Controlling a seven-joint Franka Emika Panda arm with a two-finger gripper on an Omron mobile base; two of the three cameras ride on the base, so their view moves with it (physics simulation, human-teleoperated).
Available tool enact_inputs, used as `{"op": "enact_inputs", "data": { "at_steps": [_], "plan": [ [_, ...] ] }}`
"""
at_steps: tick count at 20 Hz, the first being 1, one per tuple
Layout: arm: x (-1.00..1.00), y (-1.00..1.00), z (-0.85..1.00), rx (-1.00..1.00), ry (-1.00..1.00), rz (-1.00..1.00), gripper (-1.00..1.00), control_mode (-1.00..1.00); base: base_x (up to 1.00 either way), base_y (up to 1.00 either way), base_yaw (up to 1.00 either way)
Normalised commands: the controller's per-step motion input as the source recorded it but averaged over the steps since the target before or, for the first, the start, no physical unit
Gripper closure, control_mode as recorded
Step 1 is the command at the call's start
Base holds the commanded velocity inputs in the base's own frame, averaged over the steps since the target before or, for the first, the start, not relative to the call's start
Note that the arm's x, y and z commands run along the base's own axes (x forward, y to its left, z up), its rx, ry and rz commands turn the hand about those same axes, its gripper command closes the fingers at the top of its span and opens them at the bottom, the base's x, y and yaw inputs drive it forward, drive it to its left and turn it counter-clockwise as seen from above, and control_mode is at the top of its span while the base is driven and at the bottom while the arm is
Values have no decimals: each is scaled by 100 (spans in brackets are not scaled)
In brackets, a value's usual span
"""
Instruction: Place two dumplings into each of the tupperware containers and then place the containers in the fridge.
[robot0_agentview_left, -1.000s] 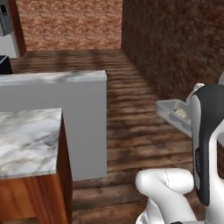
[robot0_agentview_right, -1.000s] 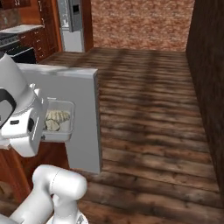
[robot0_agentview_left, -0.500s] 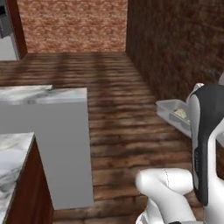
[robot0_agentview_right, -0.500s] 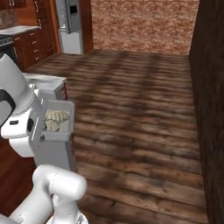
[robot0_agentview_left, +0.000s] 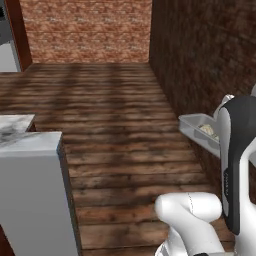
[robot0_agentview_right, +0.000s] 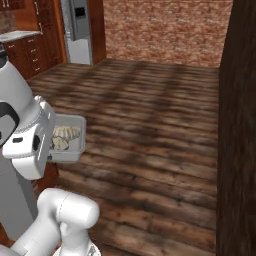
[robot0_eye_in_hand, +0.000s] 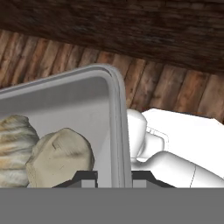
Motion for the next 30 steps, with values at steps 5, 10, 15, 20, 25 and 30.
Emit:
{"op": "enact_inputs", "data": {
  "at_steps": [5,10,15,20,25,30],
  "plan": [
    [0,0,0,0,0,0,100,100,100,-62,12],
    [0,0,0,0,0,0,100,100,97,-53,11],
    [0,0,0,0,0,0,100,100,99,-36,8],
    [0,0,0,0,0,0,100,100,100,-44,14],
    [0,0,0,0,0,0,100,100,100,-22,8],
    [0,0,0,0,0,0,100,100,100,-32,9]
  ]
}}
